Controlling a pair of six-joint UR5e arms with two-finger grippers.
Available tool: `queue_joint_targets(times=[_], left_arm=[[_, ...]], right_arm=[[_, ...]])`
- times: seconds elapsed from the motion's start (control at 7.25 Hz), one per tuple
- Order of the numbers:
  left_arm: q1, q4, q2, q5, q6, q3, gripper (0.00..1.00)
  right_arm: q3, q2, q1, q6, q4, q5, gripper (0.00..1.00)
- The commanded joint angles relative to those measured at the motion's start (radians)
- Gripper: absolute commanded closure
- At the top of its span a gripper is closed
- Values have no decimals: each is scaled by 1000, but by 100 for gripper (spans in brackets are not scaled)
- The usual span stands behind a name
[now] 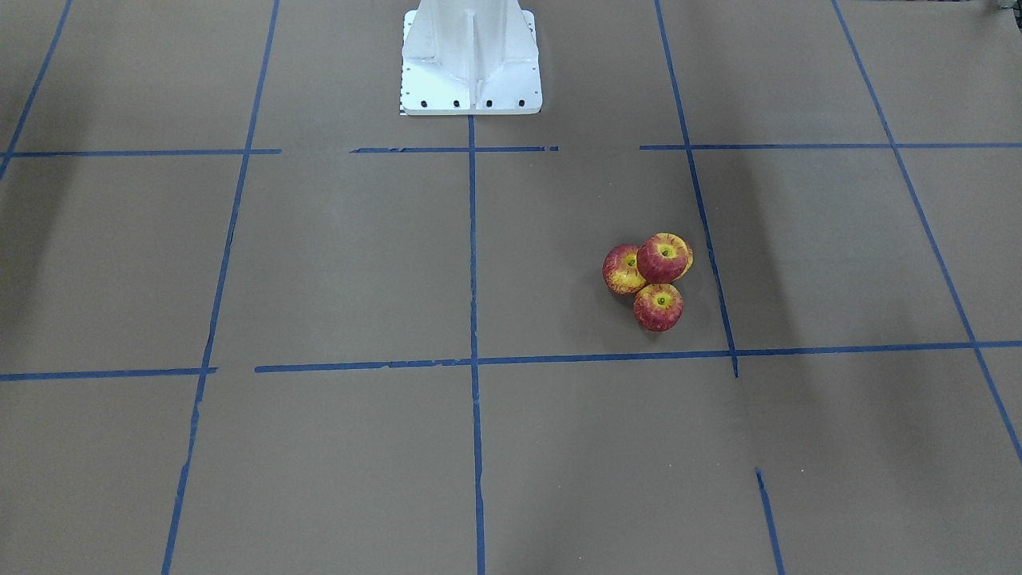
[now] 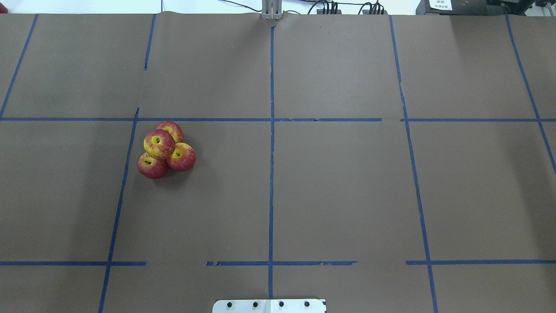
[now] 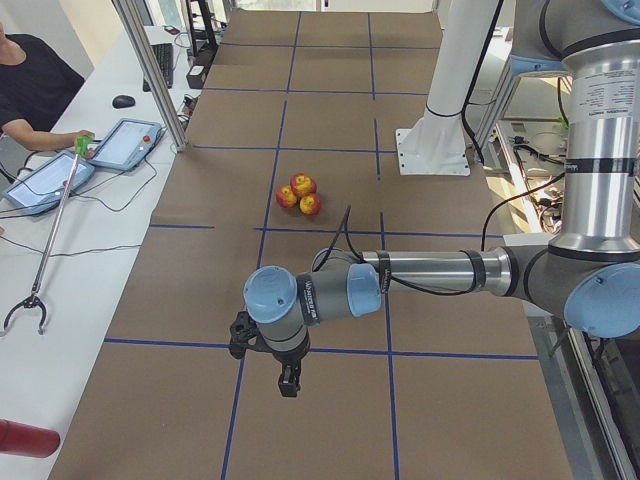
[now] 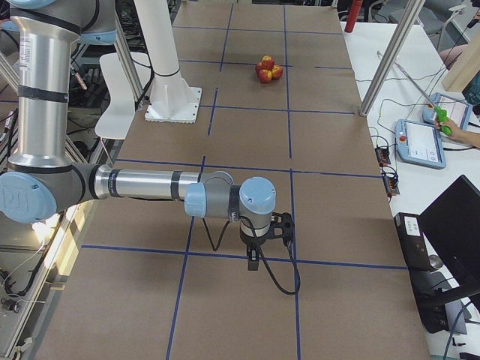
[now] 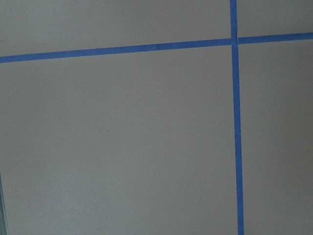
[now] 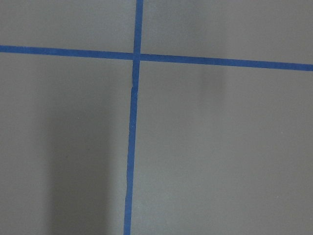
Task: Stack apples
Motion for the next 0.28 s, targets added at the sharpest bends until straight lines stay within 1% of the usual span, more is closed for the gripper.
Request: queue_joint_targets(times=[0.0, 0.14], left_arm=[[0, 3, -13, 0, 2, 5, 0], [0, 3, -14, 0, 5, 2, 0]], right_arm=[[0, 0, 0, 0, 0, 0, 0], [0, 0, 0, 0, 1, 0, 0]])
